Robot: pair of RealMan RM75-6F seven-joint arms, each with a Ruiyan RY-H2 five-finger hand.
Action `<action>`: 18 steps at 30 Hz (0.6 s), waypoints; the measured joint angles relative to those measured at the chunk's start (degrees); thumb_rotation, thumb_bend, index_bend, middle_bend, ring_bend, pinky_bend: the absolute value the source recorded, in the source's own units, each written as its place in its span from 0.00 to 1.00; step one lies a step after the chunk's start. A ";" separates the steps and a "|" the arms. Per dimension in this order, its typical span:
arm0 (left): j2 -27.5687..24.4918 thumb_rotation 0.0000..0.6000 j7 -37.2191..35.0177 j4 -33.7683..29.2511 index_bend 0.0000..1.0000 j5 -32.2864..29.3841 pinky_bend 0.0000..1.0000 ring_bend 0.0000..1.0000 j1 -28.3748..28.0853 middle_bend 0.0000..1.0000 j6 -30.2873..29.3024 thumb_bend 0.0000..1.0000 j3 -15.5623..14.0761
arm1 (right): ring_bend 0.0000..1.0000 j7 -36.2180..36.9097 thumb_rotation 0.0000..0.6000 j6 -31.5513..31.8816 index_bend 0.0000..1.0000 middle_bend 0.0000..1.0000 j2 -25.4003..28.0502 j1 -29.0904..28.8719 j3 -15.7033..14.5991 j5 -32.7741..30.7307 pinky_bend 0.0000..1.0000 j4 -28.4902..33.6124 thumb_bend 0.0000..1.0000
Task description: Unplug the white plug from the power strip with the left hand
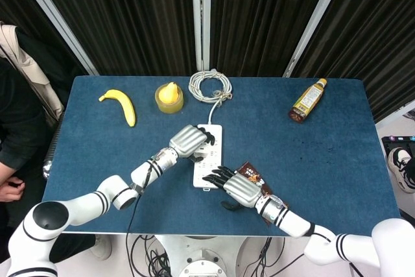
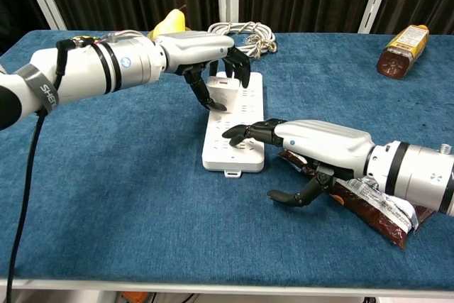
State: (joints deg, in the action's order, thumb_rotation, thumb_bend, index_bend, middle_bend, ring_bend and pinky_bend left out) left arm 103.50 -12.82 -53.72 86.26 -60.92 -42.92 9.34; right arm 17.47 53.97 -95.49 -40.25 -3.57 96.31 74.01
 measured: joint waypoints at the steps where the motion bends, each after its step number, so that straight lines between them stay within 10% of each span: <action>1: 0.32 1.00 -0.35 0.70 0.46 0.16 0.54 0.40 -0.07 0.47 -0.24 0.27 -0.25 | 0.00 0.09 1.00 0.00 0.04 0.13 -0.05 -0.06 -0.06 -0.06 0.00 -0.05 0.33; 18: 1.60 1.00 -15.38 5.39 0.64 1.43 0.62 0.55 0.57 0.67 -5.00 0.35 -1.97 | 0.00 0.55 1.00 -0.80 0.04 0.13 -0.41 -0.74 -0.52 -1.43 0.00 0.13 0.33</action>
State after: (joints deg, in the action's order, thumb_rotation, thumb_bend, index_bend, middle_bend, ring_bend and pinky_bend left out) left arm 105.09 -28.20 -48.33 87.70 -60.35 -47.93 7.38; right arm 18.02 53.18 -95.90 -41.00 -4.10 94.88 74.13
